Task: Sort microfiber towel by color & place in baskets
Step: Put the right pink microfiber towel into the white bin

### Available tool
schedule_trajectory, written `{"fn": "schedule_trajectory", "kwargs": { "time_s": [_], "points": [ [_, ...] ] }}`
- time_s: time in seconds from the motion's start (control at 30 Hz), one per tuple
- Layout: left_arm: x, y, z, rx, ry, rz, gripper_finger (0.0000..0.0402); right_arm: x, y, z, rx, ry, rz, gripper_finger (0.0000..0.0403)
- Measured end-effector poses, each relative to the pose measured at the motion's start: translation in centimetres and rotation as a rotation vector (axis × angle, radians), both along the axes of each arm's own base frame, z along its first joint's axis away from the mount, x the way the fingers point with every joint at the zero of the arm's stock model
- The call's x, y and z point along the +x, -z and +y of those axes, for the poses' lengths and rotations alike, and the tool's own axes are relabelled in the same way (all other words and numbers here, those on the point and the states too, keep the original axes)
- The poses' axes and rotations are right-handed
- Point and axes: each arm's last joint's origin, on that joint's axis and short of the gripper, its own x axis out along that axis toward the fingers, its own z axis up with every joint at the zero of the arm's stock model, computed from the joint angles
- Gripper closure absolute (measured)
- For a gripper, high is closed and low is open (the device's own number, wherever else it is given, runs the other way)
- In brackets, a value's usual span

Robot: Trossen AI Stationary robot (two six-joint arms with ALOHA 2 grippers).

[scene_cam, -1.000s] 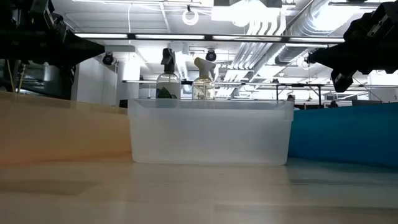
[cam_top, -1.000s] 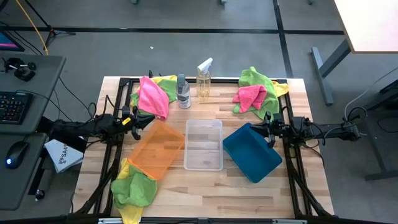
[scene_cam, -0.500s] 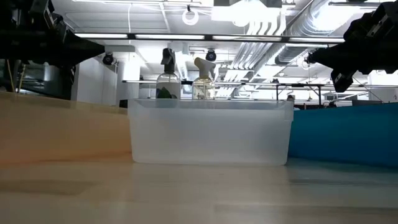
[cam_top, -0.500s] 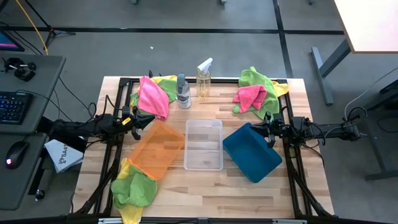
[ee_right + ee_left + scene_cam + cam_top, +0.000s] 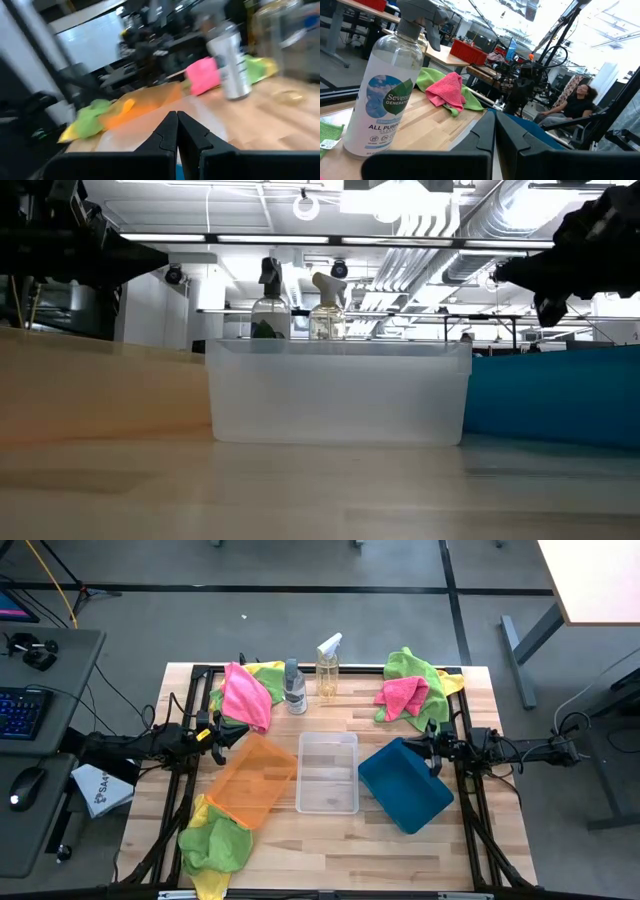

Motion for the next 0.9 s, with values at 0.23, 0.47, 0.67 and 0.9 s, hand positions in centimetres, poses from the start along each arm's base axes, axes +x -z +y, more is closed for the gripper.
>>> {"fn": "schedule_trajectory", "kwargs": {
  "time_s": [0.23,0.47,0.67,0.9],
  "points": [
    [0.0,0.0,0.0,0.000,0.000,-0.001,0.0401,-1.2,-3.4,-1.1,0.522,0.269,-0.532,0.0402],
    [0.0,0.0,0.0,0.000,0.000,0.000,0.0401,-1.0,-6.2,-1.8,0.497,0.379,-0.608,0.0395],
    [0.0,0.0,0.0,0.000,0.000,0.000,0.0401,1.9,-8.3,-4.1,0.534,0.603,-0.088,0.0325],
    [0.0,0.0,0.0,0.000,0.000,0.000,0.0401,3.5,-5.9,-9.7,0.753,0.878,0.354,0.0218]
  ]
}}
